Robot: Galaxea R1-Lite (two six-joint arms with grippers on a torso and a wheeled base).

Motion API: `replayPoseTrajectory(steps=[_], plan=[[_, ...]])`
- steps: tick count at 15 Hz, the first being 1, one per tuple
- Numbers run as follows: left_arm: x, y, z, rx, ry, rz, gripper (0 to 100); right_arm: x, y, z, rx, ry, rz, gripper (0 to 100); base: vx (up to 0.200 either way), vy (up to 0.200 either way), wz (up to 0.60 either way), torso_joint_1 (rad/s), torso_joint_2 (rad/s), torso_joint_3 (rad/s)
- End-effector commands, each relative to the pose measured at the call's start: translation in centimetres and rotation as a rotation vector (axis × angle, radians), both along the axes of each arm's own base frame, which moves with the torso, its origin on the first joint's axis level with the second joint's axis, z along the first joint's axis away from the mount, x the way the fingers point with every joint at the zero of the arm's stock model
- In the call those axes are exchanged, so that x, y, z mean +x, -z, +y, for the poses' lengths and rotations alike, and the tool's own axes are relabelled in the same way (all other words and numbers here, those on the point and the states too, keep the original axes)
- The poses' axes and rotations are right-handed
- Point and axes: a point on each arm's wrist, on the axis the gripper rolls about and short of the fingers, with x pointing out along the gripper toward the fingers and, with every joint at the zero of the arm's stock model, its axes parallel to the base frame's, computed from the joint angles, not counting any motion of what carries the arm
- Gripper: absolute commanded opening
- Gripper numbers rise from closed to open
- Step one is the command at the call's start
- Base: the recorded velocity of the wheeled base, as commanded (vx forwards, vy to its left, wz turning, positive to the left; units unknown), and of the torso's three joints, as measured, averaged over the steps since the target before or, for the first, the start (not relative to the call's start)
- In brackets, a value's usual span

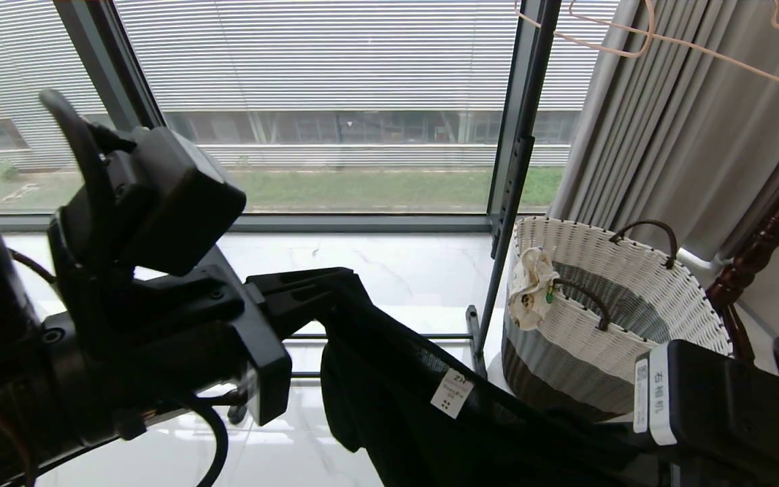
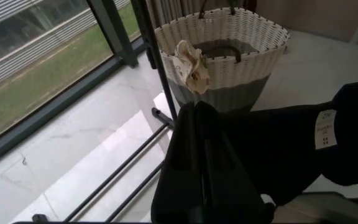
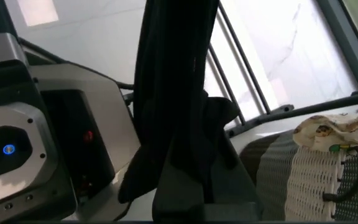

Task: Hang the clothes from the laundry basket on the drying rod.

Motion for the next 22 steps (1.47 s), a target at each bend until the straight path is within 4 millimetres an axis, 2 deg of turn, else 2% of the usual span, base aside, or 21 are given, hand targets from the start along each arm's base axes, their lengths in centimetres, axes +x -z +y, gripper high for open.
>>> replayPoseTrajectory(steps=[1,3,6,7,8,9,10,13,14,17,19,22], plan=[[1.2,1.3,-1.2,0.028,-0.002,0.034,0,-0.4,0.0,-0.2,0.005,-0.017,-0.002,0,0.000,0.000,0.00,0.000,0.00,0.000],[0.7,2.5,-0.8,-0.002,-0.017,0.099,0,0.3,-0.5,-0.4,0.039,0.033,-0.006,0,0.000,0.000,0.00,0.000,0.00,0.000],[-2.5,4.5,-1.2,-0.154,-0.144,0.315,0,4.1,-4.7,1.2,0.238,0.181,-0.054,0,0.000,0.000,0.00,0.000,0.00,0.000],[-3.3,5.2,-1.6,-0.166,-0.177,0.348,0,4.9,-5.7,1.8,0.264,0.197,-0.068,0,0.000,0.000,0.00,0.000,0.00,0.000],[-4.6,6.9,-2.1,-0.118,-0.221,0.365,0,5.8,-6.8,2.6,0.290,0.209,-0.082,0,0.000,0.000,0.00,0.000,0.00,0.000],[-4.6,7.0,-2.1,-0.115,-0.223,0.364,0,5.8,-6.8,2.6,0.291,0.208,-0.083,0,0.000,0.000,0.00,0.000,0.00,0.000],[-5.6,7.9,-2.2,-0.077,-0.232,0.355,0,6.1,-6.7,3.0,0.285,0.208,-0.081,0,0.000,0.000,0.00,0.000,0.00,0.000],[-4.7,7.2,-2.1,-0.106,-0.269,0.343,0,6.0,-6.1,2.9,0.257,0.208,-0.065,0,0.000,0.000,0.00,0.000,0.00,0.000],[-4.5,7.1,-2.1,-0.112,-0.282,0.341,0,5.8,-5.8,2.8,0.241,0.208,-0.057,100,0.000,0.000,0.00,0.000,0.00,0.000],[-3.8,7.0,-1.8,-0.110,-0.314,0.330,0,4.4,-4.6,2.4,0.205,0.164,-0.035,100,0.000,0.000,0.00,0.000,0.00,0.000],[-2.7,7.3,-1.2,-0.071,-0.371,0.304,0,3.0,-3.2,1.9,0.171,0.123,-0.014,100,0.000,0.000,0.00,0.000,0.00,0.000],[-0.9,8.2,0.3,0.027,-0.488,0.257,0,2.2,-2.9,0.7,0.174,0.123,-0.019,100,0.000,0.000,0.00,0.000,0.00,0.000]])
